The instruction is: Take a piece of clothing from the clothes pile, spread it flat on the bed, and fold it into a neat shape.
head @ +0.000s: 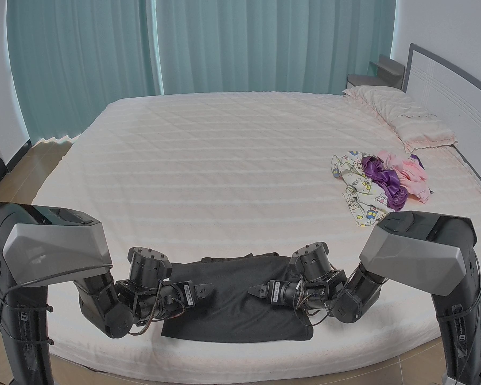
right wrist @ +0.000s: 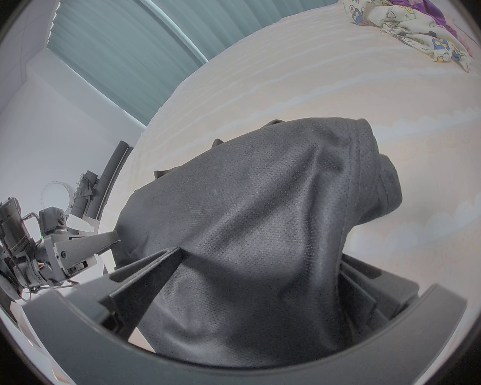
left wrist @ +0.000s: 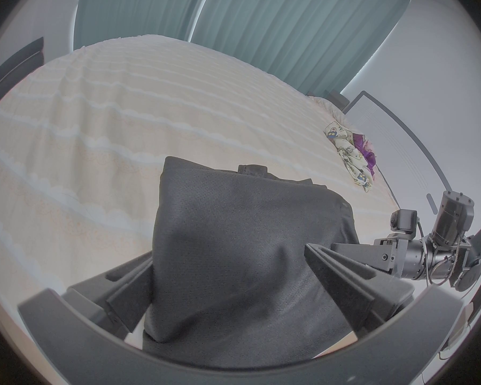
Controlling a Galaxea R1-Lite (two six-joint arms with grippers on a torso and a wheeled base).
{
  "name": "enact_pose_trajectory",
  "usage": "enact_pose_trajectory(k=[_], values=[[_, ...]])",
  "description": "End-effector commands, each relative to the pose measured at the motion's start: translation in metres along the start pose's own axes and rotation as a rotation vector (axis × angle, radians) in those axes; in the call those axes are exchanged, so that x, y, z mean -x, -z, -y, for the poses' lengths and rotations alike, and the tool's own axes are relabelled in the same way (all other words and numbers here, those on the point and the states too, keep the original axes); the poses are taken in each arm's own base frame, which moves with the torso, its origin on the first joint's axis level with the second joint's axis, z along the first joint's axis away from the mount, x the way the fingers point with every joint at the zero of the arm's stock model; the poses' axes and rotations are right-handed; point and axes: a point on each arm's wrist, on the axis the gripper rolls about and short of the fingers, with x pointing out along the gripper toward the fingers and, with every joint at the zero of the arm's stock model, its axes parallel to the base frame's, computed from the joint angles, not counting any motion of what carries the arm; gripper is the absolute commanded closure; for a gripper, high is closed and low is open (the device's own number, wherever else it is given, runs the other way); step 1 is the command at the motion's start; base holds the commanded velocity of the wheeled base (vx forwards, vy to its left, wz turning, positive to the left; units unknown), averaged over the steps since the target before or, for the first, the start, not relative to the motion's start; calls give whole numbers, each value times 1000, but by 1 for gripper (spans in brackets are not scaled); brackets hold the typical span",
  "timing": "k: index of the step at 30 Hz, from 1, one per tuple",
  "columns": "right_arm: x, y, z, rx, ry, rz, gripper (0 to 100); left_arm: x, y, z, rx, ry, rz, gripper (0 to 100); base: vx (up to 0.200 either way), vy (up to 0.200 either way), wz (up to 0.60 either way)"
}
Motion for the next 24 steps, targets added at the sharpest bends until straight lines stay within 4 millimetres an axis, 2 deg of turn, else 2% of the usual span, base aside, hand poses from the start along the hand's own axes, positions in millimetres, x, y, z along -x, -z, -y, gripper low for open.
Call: enact_pose_trajectory(k=[1, 5, 15, 16, 17, 18, 24], values=[[0, 0, 0, -3, -1, -2, 0, -5, 1, -3, 5, -9, -4, 0, 0, 0, 0], [0, 0, 0, -25, -8, 10, 0, -16, 7, -12, 8, -35, -28, 0, 0, 0, 0], [0, 0, 0, -23, -25, 27, 0, -26, 10, -14, 11, -33, -36, 0, 0, 0, 0], [0, 0, -1, -22, -25, 26, 0, -26, 9, -13, 13, -24, -33, 100, 0, 0, 0], [0, 0, -1, -22, -25, 26, 0, -26, 9, -12, 13, -16, -36, 100, 0, 0, 0], [0, 0, -1, -22, -25, 26, 100, -25, 9, -12, 15, -7, -37, 100, 0, 0, 0], [1, 0, -1, -18, -28, 26, 100, -23, 11, -11, 11, 0, -49, 100, 0, 0, 0]])
